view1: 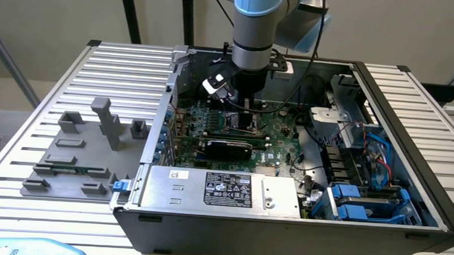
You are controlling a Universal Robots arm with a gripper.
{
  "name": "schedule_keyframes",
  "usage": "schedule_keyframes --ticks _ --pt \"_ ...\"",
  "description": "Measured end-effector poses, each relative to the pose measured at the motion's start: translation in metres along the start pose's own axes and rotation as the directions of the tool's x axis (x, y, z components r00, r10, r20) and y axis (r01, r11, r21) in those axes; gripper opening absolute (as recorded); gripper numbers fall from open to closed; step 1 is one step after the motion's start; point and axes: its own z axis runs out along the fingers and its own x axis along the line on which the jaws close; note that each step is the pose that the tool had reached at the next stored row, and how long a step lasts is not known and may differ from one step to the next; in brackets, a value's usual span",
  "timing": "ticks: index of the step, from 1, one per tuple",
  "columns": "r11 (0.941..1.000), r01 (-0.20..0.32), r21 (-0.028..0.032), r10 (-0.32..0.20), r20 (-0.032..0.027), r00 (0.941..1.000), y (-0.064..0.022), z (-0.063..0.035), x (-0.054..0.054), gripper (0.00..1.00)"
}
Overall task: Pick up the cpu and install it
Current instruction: 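Place the cpu into insertion slot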
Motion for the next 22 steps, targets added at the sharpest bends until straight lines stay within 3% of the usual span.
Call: schedule_keyframes --ticks 22 --pt "0.9999 -0.013 -0.0001 0.013 0.0005 0.9999 -0.0001 0.0013 0.0009 0.55"
